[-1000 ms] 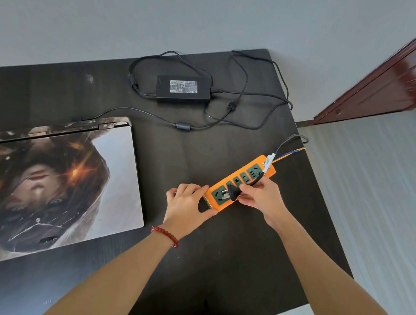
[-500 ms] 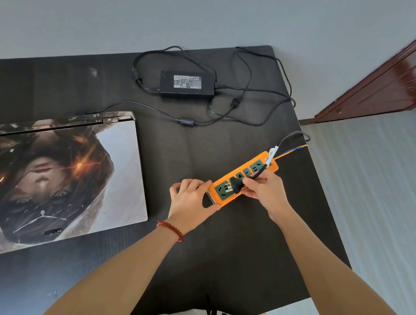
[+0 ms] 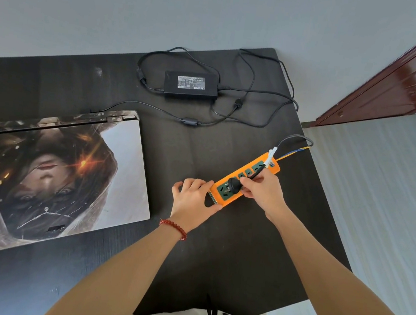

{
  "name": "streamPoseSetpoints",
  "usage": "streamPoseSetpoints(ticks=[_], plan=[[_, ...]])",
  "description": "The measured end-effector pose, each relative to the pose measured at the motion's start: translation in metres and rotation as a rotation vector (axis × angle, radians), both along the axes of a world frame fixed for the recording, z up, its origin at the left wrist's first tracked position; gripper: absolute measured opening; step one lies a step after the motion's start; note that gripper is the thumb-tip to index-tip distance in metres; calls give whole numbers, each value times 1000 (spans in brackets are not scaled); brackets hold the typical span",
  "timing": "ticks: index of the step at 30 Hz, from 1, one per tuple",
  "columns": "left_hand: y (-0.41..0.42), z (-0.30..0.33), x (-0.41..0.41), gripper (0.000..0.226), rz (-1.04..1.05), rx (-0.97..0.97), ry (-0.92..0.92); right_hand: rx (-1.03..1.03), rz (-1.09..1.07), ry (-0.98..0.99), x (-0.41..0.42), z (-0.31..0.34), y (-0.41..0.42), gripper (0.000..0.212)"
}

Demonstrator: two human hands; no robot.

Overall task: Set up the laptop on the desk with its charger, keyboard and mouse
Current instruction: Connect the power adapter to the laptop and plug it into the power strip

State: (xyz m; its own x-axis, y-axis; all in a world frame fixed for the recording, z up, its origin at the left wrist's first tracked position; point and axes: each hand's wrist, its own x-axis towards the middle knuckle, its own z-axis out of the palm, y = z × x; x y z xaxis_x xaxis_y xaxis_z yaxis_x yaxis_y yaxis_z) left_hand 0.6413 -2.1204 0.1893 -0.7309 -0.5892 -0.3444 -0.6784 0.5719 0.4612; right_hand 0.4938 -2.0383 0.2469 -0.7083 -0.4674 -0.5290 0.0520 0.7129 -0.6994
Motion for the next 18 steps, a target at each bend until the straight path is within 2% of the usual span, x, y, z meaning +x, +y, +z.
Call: streamPoseSetpoints(ticks=[3,12,18], plan=[[0,0,0,60,3,2,4,-39,82,9,-3,6,5,10],[0,1,-1,59,20,41,18,-125,176,15,-7,6,6,13],[-10,3,1,55,-21,89,4,-121,423,113,-6,7,-6,21]])
